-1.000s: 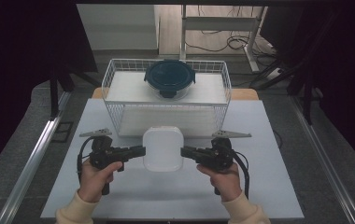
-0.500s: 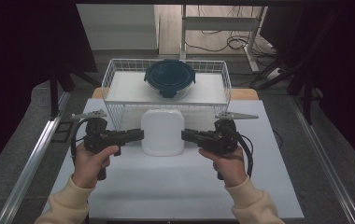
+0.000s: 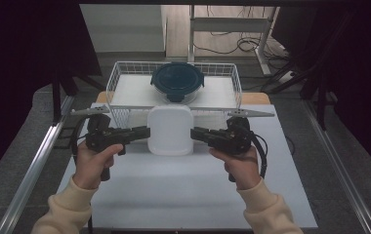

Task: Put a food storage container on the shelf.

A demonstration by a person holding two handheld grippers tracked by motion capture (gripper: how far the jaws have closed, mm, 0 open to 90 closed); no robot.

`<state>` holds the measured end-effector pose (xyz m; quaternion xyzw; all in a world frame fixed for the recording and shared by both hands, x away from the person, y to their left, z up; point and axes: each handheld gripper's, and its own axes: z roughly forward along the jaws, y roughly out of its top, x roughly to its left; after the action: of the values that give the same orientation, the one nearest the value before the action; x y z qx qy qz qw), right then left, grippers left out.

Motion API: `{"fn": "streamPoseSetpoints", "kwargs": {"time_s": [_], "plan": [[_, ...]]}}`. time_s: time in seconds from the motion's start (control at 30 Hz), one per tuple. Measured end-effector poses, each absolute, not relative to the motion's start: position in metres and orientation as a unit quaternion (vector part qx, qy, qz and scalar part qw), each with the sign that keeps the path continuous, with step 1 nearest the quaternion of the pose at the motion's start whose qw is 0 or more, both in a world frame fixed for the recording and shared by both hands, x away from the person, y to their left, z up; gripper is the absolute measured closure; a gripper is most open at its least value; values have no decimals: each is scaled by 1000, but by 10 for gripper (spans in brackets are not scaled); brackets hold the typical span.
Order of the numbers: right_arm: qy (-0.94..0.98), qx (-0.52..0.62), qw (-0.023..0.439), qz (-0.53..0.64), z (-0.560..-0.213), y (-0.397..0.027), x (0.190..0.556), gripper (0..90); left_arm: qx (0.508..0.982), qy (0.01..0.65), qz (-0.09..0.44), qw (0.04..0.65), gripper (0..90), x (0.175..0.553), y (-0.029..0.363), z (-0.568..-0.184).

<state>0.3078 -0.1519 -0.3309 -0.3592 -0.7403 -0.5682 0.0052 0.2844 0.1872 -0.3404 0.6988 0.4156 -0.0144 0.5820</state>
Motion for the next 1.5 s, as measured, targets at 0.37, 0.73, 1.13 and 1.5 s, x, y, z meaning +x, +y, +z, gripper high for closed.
{"fn": "streamPoseSetpoints", "kwargs": {"time_s": [0.37,0.73,1.13,1.5], "plan": [[-738,-347,-8,-579,-295,-151,320,804,703,402,-2,587,803,300,190,-303],[-743,-339,-15,-577,-263,-144,342,804,698,399,-3,595,802,322,198,-276],[-745,-344,-6,-571,-229,-142,389,803,696,406,-26,591,801,374,201,-247],[-739,-372,16,-562,-224,-145,425,804,697,424,-34,578,801,408,195,-240]]}}
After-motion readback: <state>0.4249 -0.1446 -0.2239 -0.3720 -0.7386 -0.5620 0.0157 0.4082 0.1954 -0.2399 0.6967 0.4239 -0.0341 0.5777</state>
